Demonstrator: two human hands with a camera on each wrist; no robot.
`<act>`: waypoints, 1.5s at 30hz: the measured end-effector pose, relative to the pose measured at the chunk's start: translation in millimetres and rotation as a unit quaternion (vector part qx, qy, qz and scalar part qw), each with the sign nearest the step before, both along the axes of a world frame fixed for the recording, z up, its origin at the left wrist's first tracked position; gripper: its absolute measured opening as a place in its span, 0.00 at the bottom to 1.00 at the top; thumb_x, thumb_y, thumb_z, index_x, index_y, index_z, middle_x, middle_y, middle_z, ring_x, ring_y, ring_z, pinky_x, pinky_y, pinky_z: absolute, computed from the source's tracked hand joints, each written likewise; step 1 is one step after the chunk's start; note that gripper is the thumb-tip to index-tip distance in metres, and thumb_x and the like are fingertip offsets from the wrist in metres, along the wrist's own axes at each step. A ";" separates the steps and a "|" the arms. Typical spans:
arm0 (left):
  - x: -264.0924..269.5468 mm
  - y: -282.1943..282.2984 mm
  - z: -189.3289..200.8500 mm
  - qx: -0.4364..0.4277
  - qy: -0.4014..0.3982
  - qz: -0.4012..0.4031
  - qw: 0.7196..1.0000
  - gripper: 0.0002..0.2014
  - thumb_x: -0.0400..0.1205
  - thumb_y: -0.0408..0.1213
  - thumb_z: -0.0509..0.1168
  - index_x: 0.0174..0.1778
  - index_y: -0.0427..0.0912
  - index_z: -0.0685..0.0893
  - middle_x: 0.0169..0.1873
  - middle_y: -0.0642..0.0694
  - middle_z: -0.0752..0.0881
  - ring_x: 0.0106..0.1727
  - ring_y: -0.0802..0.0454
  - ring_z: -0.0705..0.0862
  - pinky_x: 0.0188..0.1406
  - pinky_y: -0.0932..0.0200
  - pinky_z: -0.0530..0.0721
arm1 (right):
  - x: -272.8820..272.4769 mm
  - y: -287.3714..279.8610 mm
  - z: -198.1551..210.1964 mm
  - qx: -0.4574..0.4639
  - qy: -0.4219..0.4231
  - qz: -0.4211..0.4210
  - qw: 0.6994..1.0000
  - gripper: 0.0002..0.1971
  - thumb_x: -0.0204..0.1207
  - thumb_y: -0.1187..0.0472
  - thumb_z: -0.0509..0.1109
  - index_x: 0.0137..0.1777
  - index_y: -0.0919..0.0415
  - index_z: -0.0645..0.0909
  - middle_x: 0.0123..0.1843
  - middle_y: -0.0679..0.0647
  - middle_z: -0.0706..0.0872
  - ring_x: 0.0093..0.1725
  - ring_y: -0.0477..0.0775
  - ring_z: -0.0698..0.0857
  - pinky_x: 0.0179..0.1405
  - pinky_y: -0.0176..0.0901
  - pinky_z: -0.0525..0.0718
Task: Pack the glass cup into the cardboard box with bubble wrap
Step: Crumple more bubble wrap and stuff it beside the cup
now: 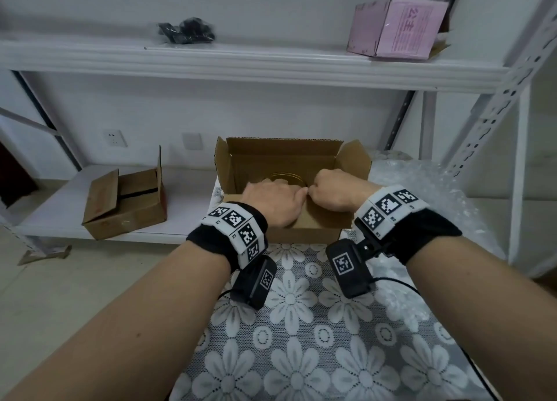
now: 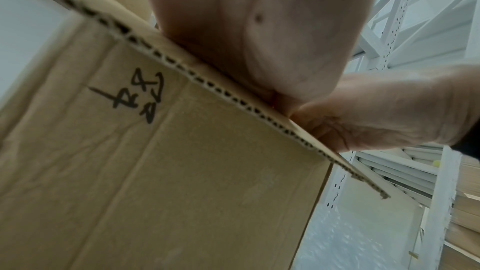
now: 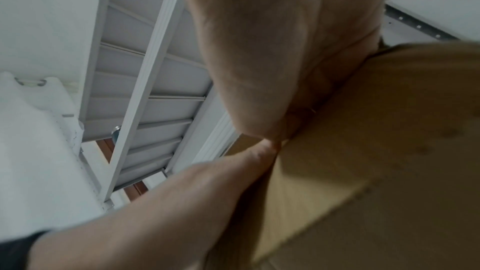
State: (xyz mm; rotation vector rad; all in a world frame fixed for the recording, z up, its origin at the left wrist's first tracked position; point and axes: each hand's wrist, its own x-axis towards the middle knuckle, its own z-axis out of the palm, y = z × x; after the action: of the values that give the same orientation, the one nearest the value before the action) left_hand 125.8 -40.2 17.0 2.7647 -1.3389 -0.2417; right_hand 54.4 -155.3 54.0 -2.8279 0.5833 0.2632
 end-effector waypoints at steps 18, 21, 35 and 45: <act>-80.3 -2.8 15.3 -0.297 -0.025 -0.052 0.953 0.14 0.86 0.39 0.55 0.58 0.45 0.85 0.54 0.48 0.85 0.56 0.51 0.81 0.56 0.56 0.77 | -92.4 -7.2 -9.6 -0.022 -0.369 -0.060 0.927 0.10 0.81 0.63 0.62 0.59 0.58 0.80 0.56 0.52 0.78 0.46 0.50 0.78 0.44 0.39 0.71; -102.2 -5.9 8.1 -0.339 -0.048 -0.087 0.936 0.12 0.84 0.38 0.58 0.55 0.46 0.87 0.50 0.51 0.87 0.52 0.55 0.82 0.54 0.55 0.81 | -108.0 -18.0 -33.6 -0.017 -0.322 -0.082 0.943 0.12 0.80 0.65 0.62 0.60 0.59 0.80 0.59 0.54 0.80 0.54 0.54 0.81 0.49 0.43 0.76; -129.4 -0.3 -30.2 -0.015 0.133 -0.058 0.989 0.15 0.84 0.46 0.61 0.60 0.44 0.87 0.58 0.49 0.87 0.54 0.53 0.85 0.56 0.57 0.83 | -149.4 -41.6 -110.7 -0.052 -0.045 -0.171 0.983 0.32 0.76 0.49 0.67 0.78 0.52 0.60 0.72 0.54 0.75 0.70 0.58 0.73 0.69 0.59 0.70; -131.7 -1.8 -33.3 0.040 0.174 -0.008 0.984 0.30 0.85 0.58 0.53 0.73 0.38 0.75 0.71 0.41 0.78 0.69 0.47 0.78 0.66 0.54 0.74 | -144.1 -39.6 -115.1 -0.010 -0.179 -0.155 0.972 0.08 0.80 0.63 0.61 0.56 0.63 0.74 0.54 0.58 0.78 0.52 0.57 0.76 0.46 0.48 0.76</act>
State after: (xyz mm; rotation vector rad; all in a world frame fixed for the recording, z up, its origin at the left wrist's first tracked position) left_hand -5.9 -42.0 -16.3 2.6096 -1.2827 -0.7540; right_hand -89.7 -194.9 -61.1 -2.6519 0.9252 -0.3035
